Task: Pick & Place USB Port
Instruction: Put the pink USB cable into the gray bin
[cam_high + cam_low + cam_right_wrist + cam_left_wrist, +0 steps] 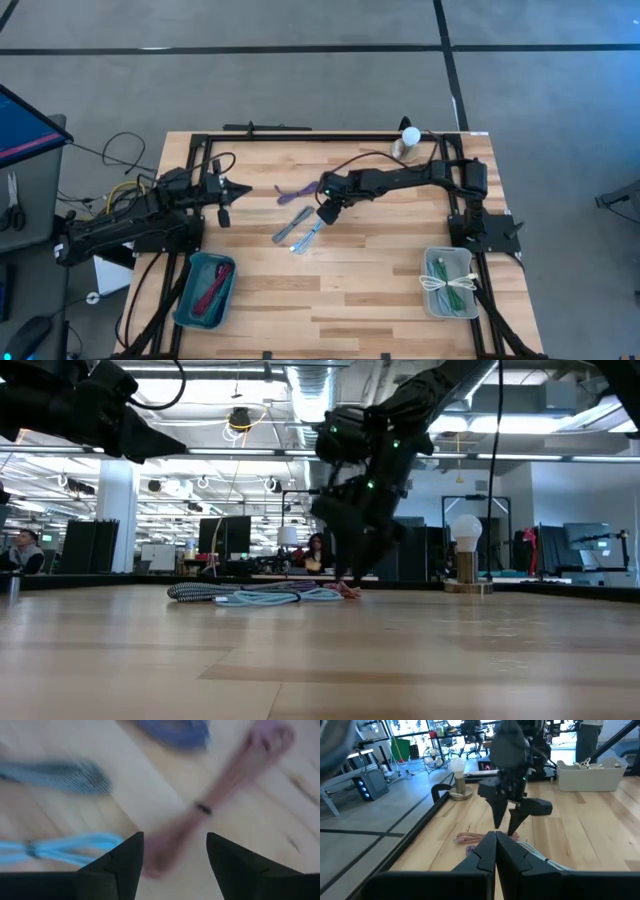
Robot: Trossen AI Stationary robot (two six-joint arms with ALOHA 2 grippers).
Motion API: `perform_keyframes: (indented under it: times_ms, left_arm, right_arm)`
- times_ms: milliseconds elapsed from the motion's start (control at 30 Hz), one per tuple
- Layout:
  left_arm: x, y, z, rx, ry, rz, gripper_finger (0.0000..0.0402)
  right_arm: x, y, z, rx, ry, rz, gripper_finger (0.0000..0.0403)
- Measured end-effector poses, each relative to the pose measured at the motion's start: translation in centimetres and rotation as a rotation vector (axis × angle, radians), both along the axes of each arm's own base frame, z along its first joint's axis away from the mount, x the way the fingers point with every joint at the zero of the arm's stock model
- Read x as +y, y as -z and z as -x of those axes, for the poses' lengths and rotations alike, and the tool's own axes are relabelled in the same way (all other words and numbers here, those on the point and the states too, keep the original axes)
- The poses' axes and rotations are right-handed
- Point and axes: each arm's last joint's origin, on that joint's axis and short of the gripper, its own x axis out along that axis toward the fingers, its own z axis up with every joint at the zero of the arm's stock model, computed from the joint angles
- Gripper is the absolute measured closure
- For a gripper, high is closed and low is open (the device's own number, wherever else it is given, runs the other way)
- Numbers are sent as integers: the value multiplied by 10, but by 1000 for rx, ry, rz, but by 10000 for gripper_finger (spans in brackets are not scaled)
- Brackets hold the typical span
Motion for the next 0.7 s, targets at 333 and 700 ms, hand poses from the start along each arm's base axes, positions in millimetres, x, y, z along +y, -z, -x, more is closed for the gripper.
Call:
perform_keyframes:
  times_ms: [333,700]
  left_arm:
    - [1,1,-1,9,-5,4,394]
    - [1,1,-1,8,-5,3,394]
  right_arm:
    - [-5,18,-6,8,13,-2,216]
    - [-5,17,-6,6,-18,11,332]
